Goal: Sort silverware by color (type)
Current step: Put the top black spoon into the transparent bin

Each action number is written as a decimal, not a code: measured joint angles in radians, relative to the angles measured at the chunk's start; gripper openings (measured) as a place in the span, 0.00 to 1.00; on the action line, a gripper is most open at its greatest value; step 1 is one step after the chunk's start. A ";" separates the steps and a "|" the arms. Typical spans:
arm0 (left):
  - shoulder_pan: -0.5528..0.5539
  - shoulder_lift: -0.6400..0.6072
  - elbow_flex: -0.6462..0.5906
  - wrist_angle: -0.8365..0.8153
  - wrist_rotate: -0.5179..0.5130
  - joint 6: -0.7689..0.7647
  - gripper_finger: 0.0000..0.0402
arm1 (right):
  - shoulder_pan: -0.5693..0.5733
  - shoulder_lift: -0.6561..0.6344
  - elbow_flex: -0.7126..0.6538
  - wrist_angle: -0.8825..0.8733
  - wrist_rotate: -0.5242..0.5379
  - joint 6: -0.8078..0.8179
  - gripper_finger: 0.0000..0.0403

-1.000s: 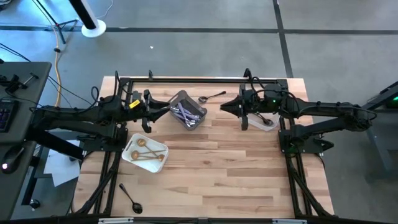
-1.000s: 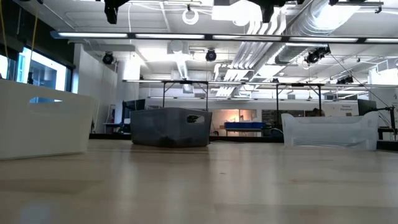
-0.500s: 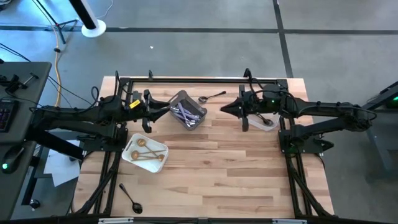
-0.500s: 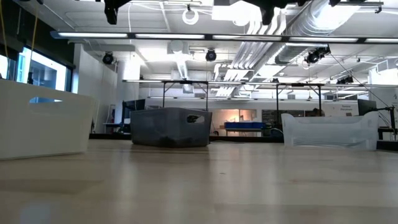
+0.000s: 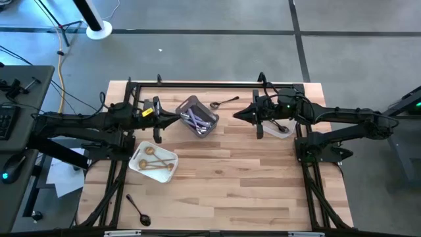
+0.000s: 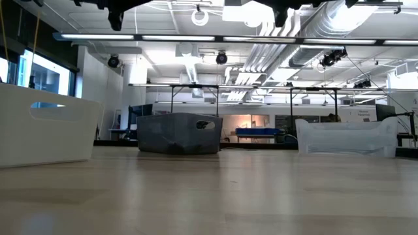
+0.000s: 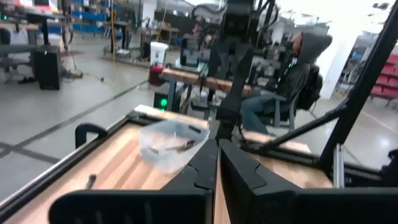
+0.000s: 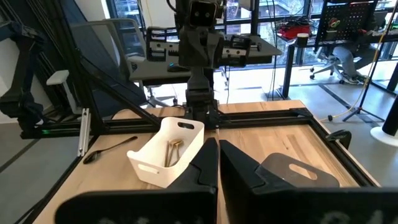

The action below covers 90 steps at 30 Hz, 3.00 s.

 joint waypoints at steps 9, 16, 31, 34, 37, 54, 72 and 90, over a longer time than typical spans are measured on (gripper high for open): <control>0.000 -0.009 0.000 -0.016 -0.002 -0.003 0.00 | 0.000 0.000 0.000 0.001 0.000 0.000 0.00; 0.000 -0.014 0.000 -0.016 0.003 -0.003 0.00 | 0.000 0.000 0.000 0.001 -0.003 -0.004 0.00; 0.000 -0.014 0.000 -0.016 -0.006 -0.003 0.00 | 0.000 0.000 0.000 -0.002 -0.002 0.016 0.00; 0.000 -0.014 0.000 -0.016 -0.027 -0.003 0.00 | 0.001 0.000 0.000 -0.002 0.040 0.085 0.00; -0.001 -0.014 0.000 -0.012 -0.061 -0.003 0.00 | 0.001 0.006 0.000 0.000 0.158 0.207 0.00; 0.000 -0.014 0.000 0.025 -0.139 -0.003 0.00 | -0.181 0.410 0.411 -0.612 0.183 0.200 0.00; 0.000 -0.014 0.000 0.032 -0.167 -0.002 0.00 | -0.412 0.980 0.880 -0.917 -0.011 -0.069 0.05; 0.000 -0.014 0.000 0.052 -0.218 -0.001 0.00 | -0.390 1.253 1.150 -1.210 0.135 -0.788 0.48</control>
